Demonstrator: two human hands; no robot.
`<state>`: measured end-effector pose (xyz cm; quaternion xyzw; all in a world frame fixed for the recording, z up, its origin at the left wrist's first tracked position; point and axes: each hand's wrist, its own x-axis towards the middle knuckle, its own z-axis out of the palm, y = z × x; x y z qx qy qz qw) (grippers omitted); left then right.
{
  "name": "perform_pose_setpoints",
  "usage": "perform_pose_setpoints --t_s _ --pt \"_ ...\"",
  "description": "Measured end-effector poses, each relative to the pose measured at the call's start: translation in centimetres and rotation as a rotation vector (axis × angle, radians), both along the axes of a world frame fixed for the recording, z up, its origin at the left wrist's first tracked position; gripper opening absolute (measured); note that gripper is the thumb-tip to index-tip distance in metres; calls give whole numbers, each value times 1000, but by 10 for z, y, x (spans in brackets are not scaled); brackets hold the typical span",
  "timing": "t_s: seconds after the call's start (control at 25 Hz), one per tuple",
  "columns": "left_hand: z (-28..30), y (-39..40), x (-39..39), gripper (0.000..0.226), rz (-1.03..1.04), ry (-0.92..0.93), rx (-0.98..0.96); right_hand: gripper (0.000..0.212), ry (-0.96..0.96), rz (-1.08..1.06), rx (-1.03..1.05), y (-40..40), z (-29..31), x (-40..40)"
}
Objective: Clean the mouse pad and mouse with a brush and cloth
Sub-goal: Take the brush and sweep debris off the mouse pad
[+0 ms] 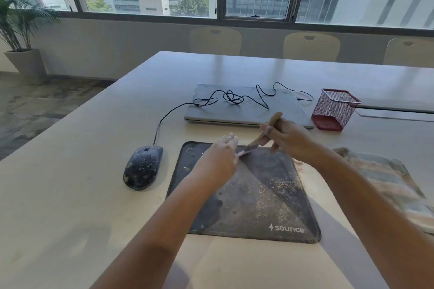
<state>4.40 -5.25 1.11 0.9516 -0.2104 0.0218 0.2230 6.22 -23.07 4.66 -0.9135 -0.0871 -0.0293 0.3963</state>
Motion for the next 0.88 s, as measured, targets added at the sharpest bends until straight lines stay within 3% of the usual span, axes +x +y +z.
perform_pose_setpoints --t_s 0.08,0.28,0.4,0.48,0.56,0.68,0.76,0.88 --pt "-1 0 2 50 -15 11 43 30 -39 -42 -132 -5 3 -1" --pt "-1 6 5 42 -22 112 189 26 -77 5 -115 8 8 -19" --pt "0 4 7 48 -74 176 369 36 -67 -5 -315 5 12 -37" --pt "-1 2 6 49 -72 157 391 40 -90 -54 -380 0 20 -48" --pt "-4 -1 2 49 -75 131 368 37 -144 -74 -307 1 25 -57" --pt "-4 -7 -2 50 -93 137 358 29 -114 76 -75 11 16 -73" --pt "-1 -8 -1 54 -89 145 381 35 -100 94 -81 9 7 -84" --pt "0 -9 -5 56 -97 114 349 34 -197 -45 -188 -8 1 -83"
